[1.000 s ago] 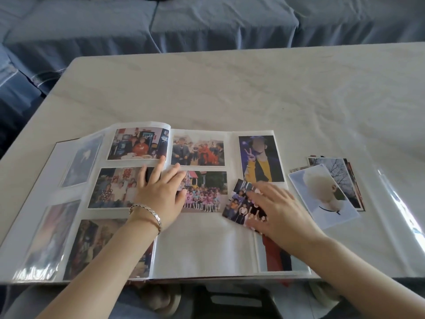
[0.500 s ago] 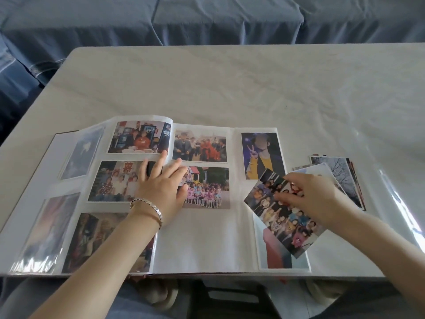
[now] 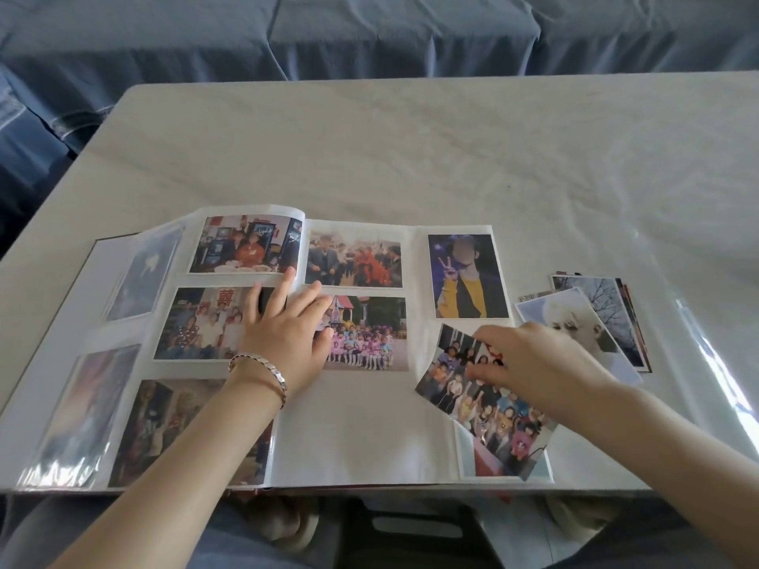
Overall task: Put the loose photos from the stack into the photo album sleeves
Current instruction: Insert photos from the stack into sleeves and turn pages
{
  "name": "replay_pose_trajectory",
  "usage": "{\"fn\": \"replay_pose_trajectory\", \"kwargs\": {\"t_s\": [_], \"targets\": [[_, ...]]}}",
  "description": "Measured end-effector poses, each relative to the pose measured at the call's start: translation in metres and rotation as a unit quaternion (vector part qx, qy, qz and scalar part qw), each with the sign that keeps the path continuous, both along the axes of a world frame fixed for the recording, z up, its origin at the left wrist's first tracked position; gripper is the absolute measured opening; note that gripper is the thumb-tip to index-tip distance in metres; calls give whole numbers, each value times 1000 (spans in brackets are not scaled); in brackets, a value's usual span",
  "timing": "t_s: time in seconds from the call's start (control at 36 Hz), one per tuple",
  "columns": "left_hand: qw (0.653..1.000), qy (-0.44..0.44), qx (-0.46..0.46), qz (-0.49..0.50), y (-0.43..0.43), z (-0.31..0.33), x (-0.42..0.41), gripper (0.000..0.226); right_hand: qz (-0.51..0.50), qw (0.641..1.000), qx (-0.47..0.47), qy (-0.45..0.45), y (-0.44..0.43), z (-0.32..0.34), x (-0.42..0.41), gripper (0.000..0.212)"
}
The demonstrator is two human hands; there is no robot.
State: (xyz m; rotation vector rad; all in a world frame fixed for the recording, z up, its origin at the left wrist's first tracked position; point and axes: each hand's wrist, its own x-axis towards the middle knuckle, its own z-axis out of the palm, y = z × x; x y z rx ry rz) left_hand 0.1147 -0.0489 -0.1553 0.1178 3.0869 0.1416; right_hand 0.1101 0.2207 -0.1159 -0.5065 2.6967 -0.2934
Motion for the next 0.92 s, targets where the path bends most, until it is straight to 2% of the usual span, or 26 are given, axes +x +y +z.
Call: {"fn": "replay_pose_trajectory", "kwargs": {"t_s": [0.11, 0.19, 0.25, 0.36, 0.56, 0.61, 0.69, 0.83, 0.92], "targets": [[1000, -1, -2, -5, -1, 1, 1, 42, 2, 994, -11, -106, -5, -7, 0, 30], [1000, -1, -1, -8, -1, 2, 1, 42, 4, 978, -30, -207, -2, -14, -1, 29], [1000, -2, -3, -8, -1, 2, 1, 42, 12, 969, -39, -243, -1, -18, -1, 30], [1000, -3, -3, -7, -1, 2, 0, 42, 46, 975, -11, -219, -9, -26, -7, 45], [1000, -2, -3, -9, -2, 2, 1, 42, 74, 986, -5, -149, -33, -32, -11, 57], [1000, -3, -3, -8, -1, 2, 1, 42, 53, 988, -13, -147, -30, -30, -10, 53], [1000, -4, -1, -8, -1, 3, 0, 43, -30, 977, -73, -196, -11, -21, -13, 39], [1000, -4, -6, -8, -2, 2, 1, 43, -110, 928, -163, -316, 35, -10, -12, 16], [1000, 0, -1, -9, -2, 3, 2, 42, -142, 904, -196, -352, 49, -10, -2, 13]]}}
